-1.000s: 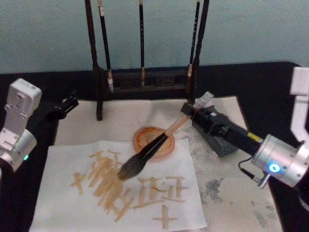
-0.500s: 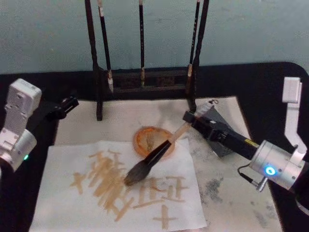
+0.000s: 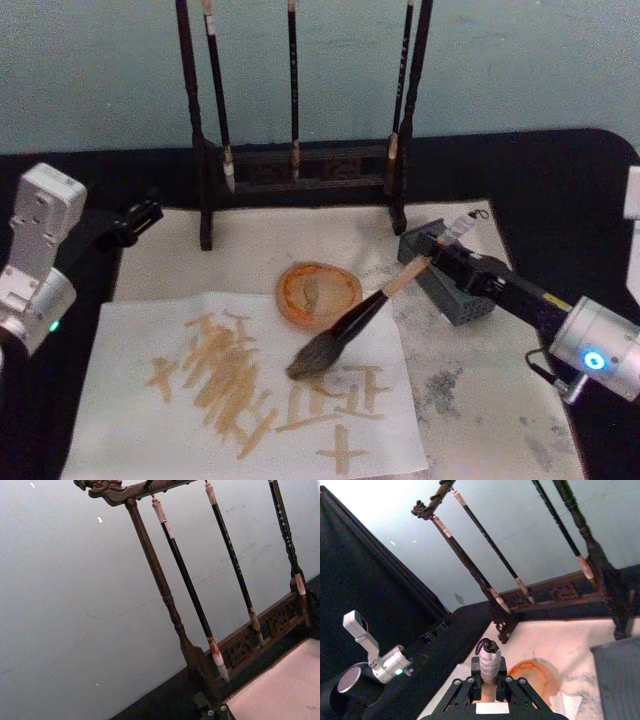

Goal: Pick up the brush from the inkstone, write on the paper, then place the brush back to its original position.

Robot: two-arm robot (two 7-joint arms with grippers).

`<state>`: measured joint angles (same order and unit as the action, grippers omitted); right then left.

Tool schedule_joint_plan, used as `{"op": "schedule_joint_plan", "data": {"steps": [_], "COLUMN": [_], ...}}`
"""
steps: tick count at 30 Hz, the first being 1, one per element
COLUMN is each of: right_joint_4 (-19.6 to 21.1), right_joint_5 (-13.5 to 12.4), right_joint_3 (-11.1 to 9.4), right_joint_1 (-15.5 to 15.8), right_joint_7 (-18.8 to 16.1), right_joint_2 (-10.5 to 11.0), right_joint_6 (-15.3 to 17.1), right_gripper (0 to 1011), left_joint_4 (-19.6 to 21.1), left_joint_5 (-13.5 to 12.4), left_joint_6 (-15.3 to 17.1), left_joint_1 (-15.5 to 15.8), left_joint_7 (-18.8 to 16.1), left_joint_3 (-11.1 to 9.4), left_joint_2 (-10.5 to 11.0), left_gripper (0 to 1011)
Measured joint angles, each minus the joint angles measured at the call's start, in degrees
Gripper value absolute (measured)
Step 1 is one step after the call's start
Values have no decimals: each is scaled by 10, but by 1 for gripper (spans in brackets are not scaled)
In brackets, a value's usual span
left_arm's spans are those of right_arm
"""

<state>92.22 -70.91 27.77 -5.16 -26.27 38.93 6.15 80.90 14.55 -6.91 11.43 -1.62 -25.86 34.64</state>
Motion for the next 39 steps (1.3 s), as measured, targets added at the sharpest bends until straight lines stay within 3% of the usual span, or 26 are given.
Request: {"op": "schedule_joint_plan", "data": {"steps": [7,13,21,31,39], "right_joint_4": [7,20,53,65,33], "right_joint_5": [-8,-34,-45,-59,-82], "right_joint_3": [-20,-39,-50,-41,-29], "right_joint_1": [25,45,56,27,-12], "right_joint_7": [2,-7,-13,-7,3], "right_joint_2": [19,36,46,28,-3], "right_joint_6": [-8,-4,-11,-8,-4], "right_gripper": [176,176,176,176,176], "left_joint_4": [0,0,0,0,0], "left_joint_5": [0,0,0,0,0], "left_joint_6": [0,0,0,0,0], "left_joint_1": [0,0,0,0,0], "left_joint_7": [0,0,0,0,0], "left_joint_3": [0,0,0,0,0], "left_joint_2": [0,0,0,0,0], "left_gripper": [1002,1002,1002,1002,1002]}}
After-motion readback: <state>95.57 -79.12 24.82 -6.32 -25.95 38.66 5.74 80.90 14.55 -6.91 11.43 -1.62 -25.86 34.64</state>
